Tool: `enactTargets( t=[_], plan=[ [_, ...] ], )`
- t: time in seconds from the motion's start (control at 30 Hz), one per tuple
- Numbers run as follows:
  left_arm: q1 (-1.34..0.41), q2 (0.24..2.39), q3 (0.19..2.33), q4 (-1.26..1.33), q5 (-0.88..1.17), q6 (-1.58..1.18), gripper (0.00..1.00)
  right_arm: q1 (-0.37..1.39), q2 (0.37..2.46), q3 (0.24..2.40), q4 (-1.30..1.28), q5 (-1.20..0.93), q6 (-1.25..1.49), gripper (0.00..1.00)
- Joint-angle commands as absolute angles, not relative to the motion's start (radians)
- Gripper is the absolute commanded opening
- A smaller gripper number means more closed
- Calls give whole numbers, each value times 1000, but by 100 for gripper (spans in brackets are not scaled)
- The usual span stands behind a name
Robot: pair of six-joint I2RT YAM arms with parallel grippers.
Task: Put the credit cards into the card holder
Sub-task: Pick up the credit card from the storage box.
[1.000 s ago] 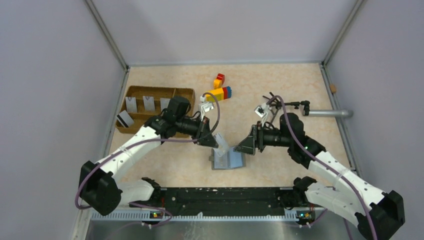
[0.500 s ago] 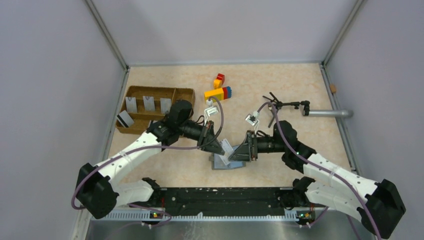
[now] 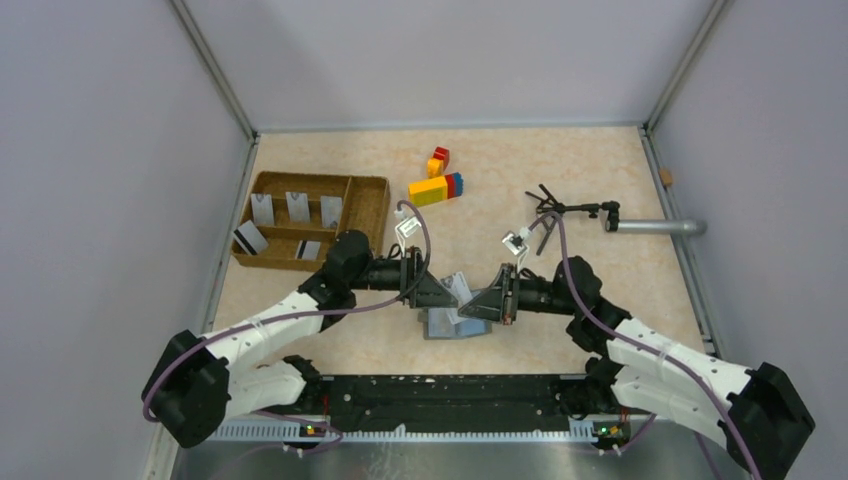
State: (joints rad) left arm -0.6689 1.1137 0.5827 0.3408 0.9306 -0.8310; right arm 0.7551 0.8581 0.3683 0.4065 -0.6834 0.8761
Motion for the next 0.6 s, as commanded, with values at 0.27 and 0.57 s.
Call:
enactTargets(
  t=[0.27,0.57],
  plan=[
    [-767,1075,452,893,631,-1171,34,762,777,293,654,-568,948,0],
    [-779,1059,423,831,587,-1167,0,762,752,320,485,-507,915,12]
  ],
)
